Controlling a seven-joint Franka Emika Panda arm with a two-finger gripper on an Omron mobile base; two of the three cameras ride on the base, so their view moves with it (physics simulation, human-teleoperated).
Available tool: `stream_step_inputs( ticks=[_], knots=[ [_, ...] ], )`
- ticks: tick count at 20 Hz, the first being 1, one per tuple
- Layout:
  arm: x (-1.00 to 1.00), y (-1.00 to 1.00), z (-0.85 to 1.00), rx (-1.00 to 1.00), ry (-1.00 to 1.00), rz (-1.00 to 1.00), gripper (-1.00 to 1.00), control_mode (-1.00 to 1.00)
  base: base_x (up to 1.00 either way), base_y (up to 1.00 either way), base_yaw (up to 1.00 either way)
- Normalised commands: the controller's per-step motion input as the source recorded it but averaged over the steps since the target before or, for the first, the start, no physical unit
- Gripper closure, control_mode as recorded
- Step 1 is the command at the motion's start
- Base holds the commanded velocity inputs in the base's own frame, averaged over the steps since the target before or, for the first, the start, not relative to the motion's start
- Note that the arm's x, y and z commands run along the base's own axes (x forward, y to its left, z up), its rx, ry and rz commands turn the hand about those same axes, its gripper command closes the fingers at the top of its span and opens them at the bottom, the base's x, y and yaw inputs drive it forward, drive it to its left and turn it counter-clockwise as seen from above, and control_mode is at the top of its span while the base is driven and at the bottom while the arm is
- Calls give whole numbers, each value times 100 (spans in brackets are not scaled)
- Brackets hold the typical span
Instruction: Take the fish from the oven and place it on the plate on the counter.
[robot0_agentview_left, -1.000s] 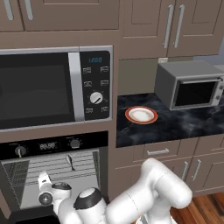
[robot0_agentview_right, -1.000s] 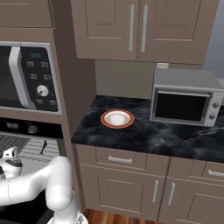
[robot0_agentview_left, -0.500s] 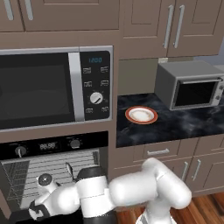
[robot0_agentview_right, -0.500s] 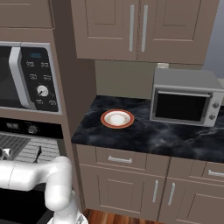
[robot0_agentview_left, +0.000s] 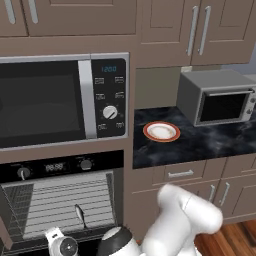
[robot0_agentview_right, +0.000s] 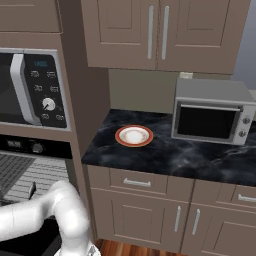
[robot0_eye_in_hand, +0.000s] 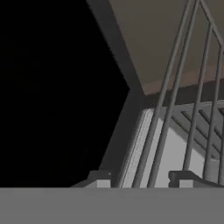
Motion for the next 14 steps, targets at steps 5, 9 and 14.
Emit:
stream_step_inputs(
  ticks=[5, 9, 14],
  knots=[
    [-100, 1, 55, -42, 39, 27, 100, -100, 0, 0, 0],
    [-79, 1, 100, -25, 12, 32, 100, -100, 0, 0, 0],
    [-40, 0, 100, -3, -2, 26, 100, -100, 0, 0, 0]
  ],
)
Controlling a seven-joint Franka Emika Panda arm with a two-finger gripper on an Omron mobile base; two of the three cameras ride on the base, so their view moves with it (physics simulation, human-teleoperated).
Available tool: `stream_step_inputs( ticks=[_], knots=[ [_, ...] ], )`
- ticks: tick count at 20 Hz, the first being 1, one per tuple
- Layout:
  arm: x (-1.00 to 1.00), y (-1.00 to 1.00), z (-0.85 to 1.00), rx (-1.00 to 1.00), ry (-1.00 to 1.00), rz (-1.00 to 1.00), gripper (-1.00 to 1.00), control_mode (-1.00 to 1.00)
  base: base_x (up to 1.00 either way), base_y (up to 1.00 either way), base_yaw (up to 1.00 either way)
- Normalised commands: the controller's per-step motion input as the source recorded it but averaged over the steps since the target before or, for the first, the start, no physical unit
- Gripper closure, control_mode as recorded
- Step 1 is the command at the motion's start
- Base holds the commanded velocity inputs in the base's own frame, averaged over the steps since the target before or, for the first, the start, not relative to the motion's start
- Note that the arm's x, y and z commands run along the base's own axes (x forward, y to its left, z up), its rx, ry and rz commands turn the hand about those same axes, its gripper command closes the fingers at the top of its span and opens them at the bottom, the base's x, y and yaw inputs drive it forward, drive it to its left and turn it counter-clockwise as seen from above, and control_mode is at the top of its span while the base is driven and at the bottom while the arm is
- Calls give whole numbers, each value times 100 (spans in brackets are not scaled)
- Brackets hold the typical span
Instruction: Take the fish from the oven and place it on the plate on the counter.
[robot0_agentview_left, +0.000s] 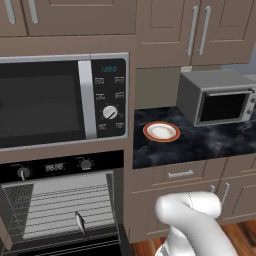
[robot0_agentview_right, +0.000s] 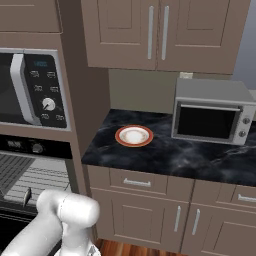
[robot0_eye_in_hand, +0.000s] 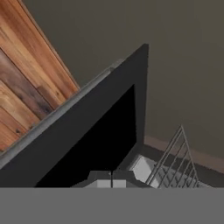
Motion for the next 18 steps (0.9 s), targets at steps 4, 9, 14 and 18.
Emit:
stream_step_inputs(
  ticks=[4, 9, 14, 18],
  knots=[
    [-3, 6, 100, 0, -8, 6, 100, -100, 0, 0, 0],
    [27, 5, 100, 0, -12, 0, 100, -100, 0, 0, 0],
    [58, 0, 96, 0, 2, 0, 100, -100, 0, 0, 0],
    [63, 5, 54, -4, 9, -2, 100, -100, 0, 0, 0]
  ],
)
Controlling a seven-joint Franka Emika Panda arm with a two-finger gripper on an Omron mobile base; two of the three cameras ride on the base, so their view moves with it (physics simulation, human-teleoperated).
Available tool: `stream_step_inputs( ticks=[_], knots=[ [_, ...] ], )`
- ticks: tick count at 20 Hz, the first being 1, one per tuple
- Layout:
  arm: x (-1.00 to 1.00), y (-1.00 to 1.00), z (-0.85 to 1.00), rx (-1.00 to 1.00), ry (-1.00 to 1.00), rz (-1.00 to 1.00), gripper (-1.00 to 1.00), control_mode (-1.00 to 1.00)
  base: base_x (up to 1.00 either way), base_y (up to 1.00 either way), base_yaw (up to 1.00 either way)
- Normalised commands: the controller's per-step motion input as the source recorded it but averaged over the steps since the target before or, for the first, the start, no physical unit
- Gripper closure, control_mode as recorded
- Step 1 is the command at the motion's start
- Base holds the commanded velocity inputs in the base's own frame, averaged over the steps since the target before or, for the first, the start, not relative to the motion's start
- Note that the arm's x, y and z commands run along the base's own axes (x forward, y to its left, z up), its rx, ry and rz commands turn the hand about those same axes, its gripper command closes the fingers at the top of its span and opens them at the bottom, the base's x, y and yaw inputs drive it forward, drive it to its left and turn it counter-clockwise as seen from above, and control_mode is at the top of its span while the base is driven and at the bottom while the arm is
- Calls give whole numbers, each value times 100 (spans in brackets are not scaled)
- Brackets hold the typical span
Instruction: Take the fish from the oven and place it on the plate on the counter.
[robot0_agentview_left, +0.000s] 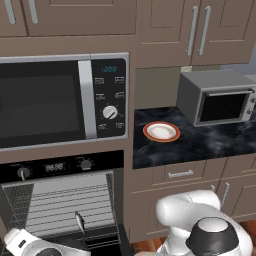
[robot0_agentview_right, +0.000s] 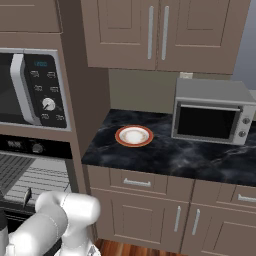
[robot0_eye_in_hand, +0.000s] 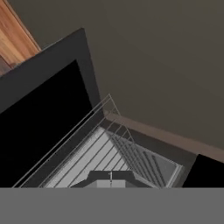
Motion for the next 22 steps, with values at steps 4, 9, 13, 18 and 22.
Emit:
stream_step_inputs(
  ticks=[4, 9, 13, 18, 22],
  knots=[
    [58, -6, 55, 0, 10, 0, 100, -100, 0, 0, 0],
    [35, -26, 31, -2, 33, 7, 100, -100, 0, 0, 0],
    [9, -13, 37, -17, 32, 11, 100, -100, 0, 0, 0],
    [-10, -17, 26, -14, 5, 7, 100, -100, 0, 0, 0],
    [-25, -11, 6, -3, -8, -37, 100, -100, 0, 0, 0]
  ],
)
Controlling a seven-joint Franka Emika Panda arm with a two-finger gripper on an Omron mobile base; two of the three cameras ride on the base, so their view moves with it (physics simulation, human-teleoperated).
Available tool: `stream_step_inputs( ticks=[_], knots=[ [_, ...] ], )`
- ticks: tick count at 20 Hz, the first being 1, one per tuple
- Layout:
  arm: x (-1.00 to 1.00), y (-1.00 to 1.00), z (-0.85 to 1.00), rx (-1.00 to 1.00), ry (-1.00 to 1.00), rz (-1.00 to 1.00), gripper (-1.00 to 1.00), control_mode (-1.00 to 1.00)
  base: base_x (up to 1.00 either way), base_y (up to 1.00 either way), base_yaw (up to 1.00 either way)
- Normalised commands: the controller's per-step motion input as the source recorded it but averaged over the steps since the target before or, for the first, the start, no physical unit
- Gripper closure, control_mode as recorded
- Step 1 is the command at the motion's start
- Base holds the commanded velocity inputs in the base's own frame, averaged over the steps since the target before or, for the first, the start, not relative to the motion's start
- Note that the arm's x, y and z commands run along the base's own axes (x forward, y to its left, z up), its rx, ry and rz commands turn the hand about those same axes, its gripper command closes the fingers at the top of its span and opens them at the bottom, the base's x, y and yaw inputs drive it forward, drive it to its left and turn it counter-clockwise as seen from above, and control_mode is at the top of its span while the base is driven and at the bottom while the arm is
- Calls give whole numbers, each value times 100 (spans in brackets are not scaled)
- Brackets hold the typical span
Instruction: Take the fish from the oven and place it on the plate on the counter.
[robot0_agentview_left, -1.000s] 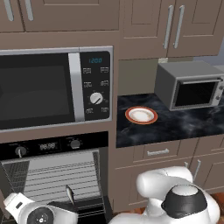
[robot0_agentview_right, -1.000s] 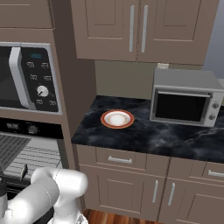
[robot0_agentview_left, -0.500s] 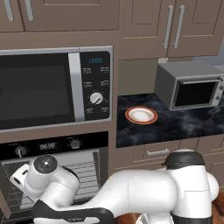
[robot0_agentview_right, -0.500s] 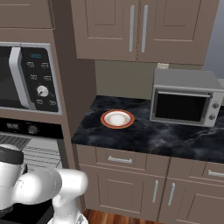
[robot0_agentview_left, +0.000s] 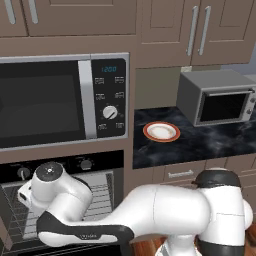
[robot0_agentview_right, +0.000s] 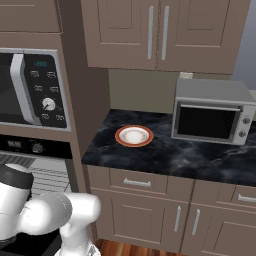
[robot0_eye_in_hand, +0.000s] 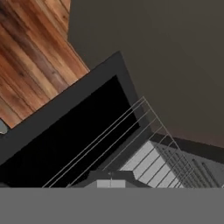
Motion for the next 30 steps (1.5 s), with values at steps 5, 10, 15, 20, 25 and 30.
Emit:
stream_step_inputs(
  ticks=[5, 10, 15, 20, 25, 30],
  knots=[
    [1, -17, 0, -2, 3, -77, 100, -100, 0, 0, 0],
    [0, -13, 0, 3, 12, -90, 100, -100, 0, 0, 0],
    [0, -1, 0, 10, 12, -94, 100, -100, 0, 0, 0],
    [0, -6, 0, 13, 13, -94, 100, -100, 0, 0, 0],
    [0, -19, -23, 12, 6, -79, 100, -100, 0, 0, 0],
    [0, -56, -41, 13, 0, -52, 100, -100, 0, 0, 0]
  ],
)
